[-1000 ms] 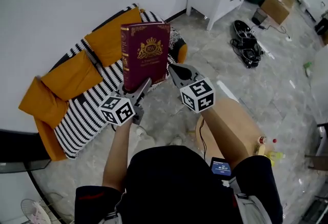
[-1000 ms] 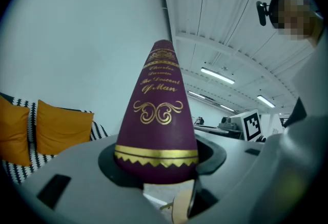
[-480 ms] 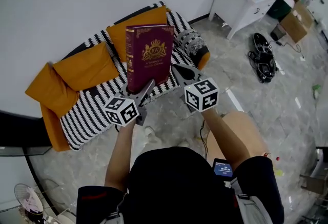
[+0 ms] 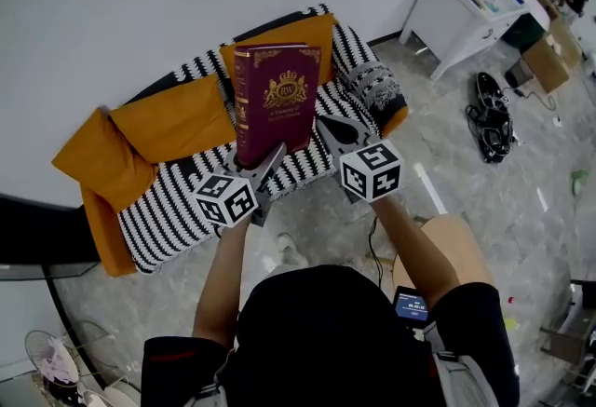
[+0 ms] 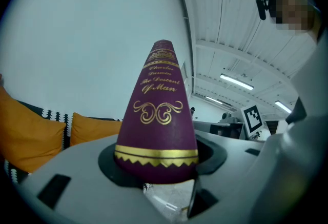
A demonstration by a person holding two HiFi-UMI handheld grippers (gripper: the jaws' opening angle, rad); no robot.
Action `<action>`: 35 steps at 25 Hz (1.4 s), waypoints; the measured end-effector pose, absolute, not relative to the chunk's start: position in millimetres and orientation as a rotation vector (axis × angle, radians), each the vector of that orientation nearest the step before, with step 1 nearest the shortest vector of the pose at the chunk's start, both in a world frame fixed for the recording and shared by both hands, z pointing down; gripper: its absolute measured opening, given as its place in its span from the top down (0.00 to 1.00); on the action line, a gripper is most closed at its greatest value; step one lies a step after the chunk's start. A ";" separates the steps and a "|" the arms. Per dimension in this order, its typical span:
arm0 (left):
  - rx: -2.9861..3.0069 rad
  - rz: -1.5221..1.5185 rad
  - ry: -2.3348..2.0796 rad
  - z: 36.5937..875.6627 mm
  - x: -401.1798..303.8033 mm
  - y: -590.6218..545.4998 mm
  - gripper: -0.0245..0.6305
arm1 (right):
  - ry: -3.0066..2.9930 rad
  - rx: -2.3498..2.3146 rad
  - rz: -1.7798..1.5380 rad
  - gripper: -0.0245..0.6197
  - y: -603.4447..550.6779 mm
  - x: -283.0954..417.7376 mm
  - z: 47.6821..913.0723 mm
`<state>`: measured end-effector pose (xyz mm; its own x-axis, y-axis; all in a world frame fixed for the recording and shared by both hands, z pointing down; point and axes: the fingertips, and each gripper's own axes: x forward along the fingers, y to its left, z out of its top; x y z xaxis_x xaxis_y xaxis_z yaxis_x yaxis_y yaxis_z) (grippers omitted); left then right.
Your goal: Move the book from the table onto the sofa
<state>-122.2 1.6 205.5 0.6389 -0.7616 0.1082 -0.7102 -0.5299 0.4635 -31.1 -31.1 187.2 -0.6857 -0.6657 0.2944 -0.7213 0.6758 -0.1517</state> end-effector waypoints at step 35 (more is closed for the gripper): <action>2.191 -0.092 -1.181 307.1 -224.8 -91.8 0.59 | -2.565 0.955 0.542 0.94 -112.5 -149.2 282.2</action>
<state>-224.8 -91.8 307.1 0.5942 -0.7711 0.2290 -0.7265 -0.3922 0.5643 -149.2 -112.5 282.2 -0.7118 -0.5434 0.4450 -0.6770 0.6997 -0.2284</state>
